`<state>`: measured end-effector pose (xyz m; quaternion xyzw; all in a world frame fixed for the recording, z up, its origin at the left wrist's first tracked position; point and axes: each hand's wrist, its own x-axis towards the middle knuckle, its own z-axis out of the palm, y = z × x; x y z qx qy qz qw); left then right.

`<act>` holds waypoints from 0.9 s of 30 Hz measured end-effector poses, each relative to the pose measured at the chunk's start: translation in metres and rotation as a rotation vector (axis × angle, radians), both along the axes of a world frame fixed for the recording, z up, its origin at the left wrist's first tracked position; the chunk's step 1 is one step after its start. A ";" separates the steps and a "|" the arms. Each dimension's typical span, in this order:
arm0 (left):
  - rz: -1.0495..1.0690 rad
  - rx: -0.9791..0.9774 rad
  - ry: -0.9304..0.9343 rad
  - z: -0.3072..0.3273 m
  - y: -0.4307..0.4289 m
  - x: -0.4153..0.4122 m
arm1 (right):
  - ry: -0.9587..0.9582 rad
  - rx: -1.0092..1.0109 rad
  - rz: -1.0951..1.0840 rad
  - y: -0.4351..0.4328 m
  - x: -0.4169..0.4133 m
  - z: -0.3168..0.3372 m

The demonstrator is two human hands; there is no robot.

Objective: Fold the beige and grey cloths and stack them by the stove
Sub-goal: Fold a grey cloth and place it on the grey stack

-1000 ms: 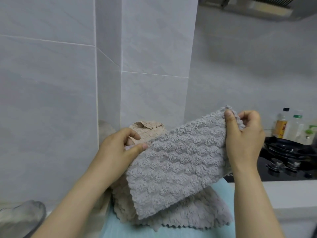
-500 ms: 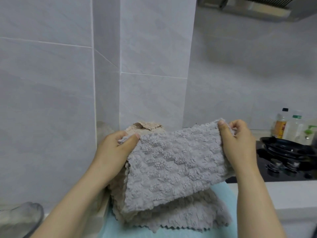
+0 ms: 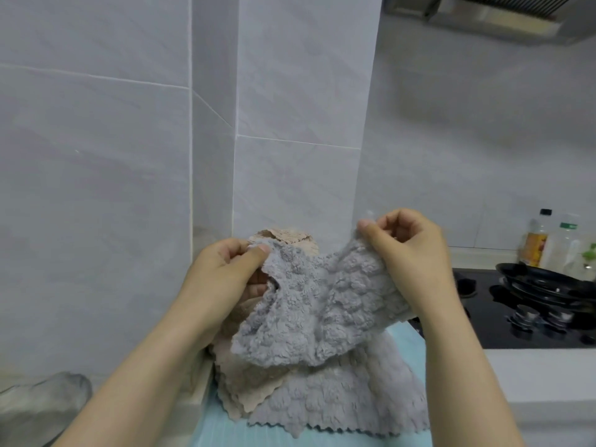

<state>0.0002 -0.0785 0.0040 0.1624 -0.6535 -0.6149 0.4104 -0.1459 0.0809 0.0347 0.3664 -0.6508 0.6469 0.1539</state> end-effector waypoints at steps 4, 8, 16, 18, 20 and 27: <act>-0.014 0.036 0.046 0.005 0.003 0.001 | 0.059 0.060 0.168 -0.025 0.032 0.001; -0.044 0.020 0.057 0.005 0.004 0.003 | 0.026 0.155 0.265 -0.036 0.045 -0.004; -0.081 0.054 0.023 0.008 0.004 0.007 | -0.233 0.243 0.571 -0.029 0.054 0.003; -0.073 0.044 0.047 0.009 0.006 0.008 | -0.232 0.233 0.541 -0.029 0.056 0.005; -0.070 0.046 0.063 0.011 0.009 0.010 | -0.210 0.172 0.472 -0.030 0.057 0.005; -0.070 0.046 0.053 0.014 0.012 0.010 | -0.189 0.130 0.503 -0.038 0.060 0.000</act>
